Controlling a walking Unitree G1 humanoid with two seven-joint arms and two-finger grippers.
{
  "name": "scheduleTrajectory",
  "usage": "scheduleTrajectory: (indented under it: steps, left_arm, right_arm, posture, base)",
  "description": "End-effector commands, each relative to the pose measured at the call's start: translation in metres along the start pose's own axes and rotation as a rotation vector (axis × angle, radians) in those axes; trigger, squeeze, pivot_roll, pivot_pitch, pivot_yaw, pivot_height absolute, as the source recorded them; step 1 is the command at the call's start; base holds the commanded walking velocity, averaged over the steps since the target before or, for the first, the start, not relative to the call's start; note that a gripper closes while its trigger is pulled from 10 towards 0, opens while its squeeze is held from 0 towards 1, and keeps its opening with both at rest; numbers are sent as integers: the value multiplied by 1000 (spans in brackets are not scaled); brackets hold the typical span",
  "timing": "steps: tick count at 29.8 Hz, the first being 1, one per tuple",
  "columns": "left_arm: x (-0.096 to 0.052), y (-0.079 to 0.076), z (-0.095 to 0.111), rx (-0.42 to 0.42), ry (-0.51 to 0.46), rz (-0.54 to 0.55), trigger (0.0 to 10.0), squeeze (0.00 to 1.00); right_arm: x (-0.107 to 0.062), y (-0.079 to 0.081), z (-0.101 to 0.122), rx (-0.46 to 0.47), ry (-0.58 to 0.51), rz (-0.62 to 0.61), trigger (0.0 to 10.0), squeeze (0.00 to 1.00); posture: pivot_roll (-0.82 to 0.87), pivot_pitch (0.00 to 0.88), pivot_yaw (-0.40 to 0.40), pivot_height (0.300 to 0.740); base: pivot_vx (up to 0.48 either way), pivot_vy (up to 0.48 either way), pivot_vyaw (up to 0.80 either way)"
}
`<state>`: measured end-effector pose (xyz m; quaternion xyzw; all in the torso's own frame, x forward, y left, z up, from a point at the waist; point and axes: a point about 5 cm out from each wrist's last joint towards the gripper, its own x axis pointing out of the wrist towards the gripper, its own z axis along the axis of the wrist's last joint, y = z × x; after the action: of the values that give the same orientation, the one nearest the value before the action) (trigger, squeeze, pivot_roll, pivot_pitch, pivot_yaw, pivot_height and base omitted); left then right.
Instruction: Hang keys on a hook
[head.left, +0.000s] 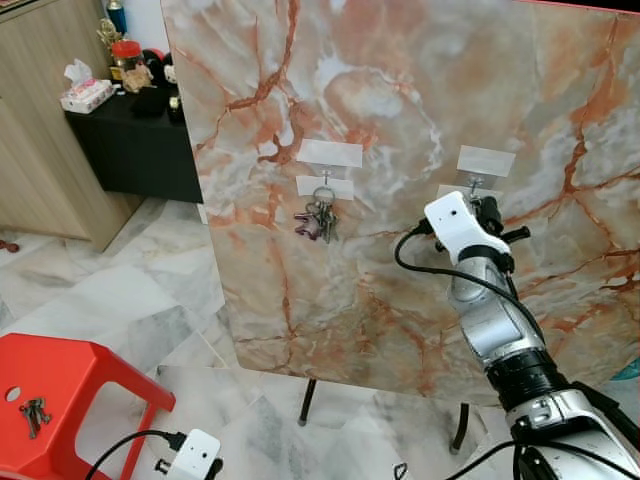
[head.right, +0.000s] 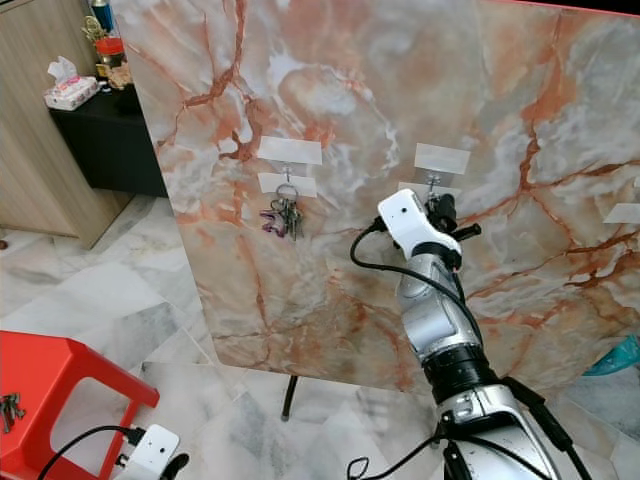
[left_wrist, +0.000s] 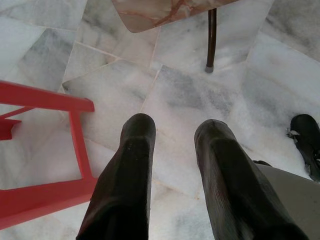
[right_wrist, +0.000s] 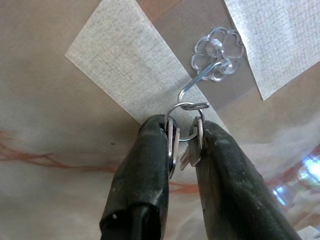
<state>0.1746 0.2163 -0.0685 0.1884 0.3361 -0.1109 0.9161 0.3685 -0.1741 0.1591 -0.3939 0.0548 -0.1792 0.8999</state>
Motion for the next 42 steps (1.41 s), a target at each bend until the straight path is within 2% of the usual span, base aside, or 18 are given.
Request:
scheduleTrajectory:
  steps: [1,13,14,15,16,23,24,25,42]
  left_arm:
    - [0,-4,-2,17,13,-23,10000,0]
    - [0,-5,-3,16,18,-32,10000,0]
    - [0,-5,-3,16,19,-32,10000,0]
    - [0,-5,-3,17,19,-33,10000,0]
    - [0,-5,-3,17,19,-33,10000,0]
    - [0,-6,-3,21,19,-38,10000,0]
    - [0,-6,-3,21,19,-39,10000,0]
    - [0,-6,-3,22,18,-40,10000,0]
    - [0,-6,-2,25,15,-43,10000,0]
  right_arm:
    - [3,-6,-1,14,17,-13,10000,0]
    - [-1,-4,-4,19,26,4,10000,0]
    - [-1,-4,-5,27,27,4,10000,357]
    - [-1,-4,-5,33,28,4,10000,357]
    - [-1,-5,-4,36,29,1,10000,1000]
    - [-2,-4,-5,35,34,18,10000,1000]
    - [-3,-4,-5,32,36,22,10000,576]
    - [-3,-4,-5,31,37,23,10000,0]
    - [-15,4,-18,19,62,66,10000,0]
  posture:
    - [45,53,-69,740]
    - [44,54,-71,740]
    - [43,54,-71,740]
    - [43,54,-71,740]
    - [43,54,-71,740]
    - [43,54,-71,740]
    - [43,54,-70,740]
    - [44,55,-70,740]
    - [43,52,-70,740]
  base:
    - [0,0,0]
    - [0,0,0]
    - [0,0,0]
    - [0,0,0]
    - [0,0,0]
    - [0,0,0]
    - [0,0,0]
    - [0,0,0]
    - [0,0,0]
